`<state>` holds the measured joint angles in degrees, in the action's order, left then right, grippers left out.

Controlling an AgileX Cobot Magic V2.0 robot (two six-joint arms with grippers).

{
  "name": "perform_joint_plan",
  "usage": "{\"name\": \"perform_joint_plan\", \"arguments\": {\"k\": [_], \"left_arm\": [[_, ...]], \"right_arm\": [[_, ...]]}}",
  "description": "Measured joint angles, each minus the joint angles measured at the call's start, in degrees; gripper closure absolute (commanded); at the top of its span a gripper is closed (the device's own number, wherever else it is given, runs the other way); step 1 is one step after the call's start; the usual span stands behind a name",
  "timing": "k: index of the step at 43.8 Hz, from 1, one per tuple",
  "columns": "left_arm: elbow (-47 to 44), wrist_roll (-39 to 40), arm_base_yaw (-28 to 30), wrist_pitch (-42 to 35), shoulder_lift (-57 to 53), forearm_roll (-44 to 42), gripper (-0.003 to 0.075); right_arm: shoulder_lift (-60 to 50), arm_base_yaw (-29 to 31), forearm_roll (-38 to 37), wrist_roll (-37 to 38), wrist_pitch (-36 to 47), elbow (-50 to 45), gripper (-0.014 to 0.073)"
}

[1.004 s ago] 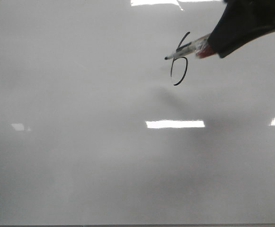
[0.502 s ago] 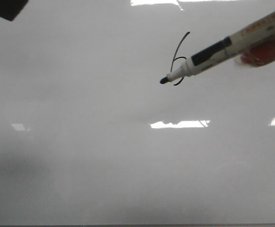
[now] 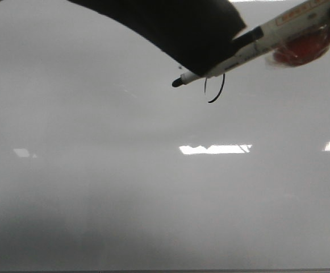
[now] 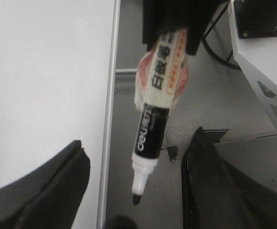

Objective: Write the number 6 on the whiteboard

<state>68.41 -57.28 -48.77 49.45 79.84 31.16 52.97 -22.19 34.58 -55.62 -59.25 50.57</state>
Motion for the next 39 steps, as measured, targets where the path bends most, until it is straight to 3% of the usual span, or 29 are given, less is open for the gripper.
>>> {"name": "perform_joint_plan", "arguments": {"k": [13,27,31,39], "left_arm": [[1.76,-0.99,-3.7,-0.46,4.4,-0.01,0.0296],[2.76,-1.03,-3.7,-0.47,4.4,-0.01,0.058],[2.85,-1.28,-3.7,-0.47,4.4,-0.01,0.0624],[2.85,-1.64,-3.7,-0.24,4.4,-0.37,0.066]], "right_arm": [[0.0,0.0,0.09,-0.03,0.0,0.0,0.0661],[0.0,0.0,0.09,-0.03,0.0,0.0,0.0643],[0.0,0.0,0.09,-0.13,0.0,0.0,0.0535],[0.0,0.0,0.09,-0.35,0.48,0.0,0.0146]]}}
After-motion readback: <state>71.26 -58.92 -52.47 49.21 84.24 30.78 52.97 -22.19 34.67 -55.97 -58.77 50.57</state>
